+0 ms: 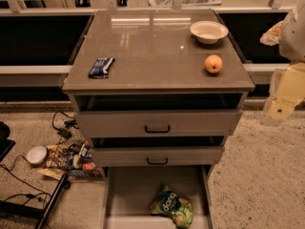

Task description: Pick green rice chip bag from bottom drawer and place on counter

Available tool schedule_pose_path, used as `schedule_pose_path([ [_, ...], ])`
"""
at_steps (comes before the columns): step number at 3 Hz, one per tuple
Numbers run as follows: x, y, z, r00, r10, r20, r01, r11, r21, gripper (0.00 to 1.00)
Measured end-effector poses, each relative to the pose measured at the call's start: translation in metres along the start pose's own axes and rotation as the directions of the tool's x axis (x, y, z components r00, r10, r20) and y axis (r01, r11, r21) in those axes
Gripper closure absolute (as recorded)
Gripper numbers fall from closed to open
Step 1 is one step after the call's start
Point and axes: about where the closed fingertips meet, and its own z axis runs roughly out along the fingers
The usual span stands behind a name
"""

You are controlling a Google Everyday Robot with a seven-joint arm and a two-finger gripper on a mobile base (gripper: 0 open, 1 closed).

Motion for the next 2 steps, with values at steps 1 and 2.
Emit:
schedule_pose_path([
  [1, 0.000, 0.000, 0.000, 1.000, 0.000, 0.000, 0.000, 1.0000, 0.000, 0.00],
  [2, 0.006, 0.002, 0.023, 0.999, 0.021, 0.030, -0.021, 0.9997, -0.007, 0.00],
])
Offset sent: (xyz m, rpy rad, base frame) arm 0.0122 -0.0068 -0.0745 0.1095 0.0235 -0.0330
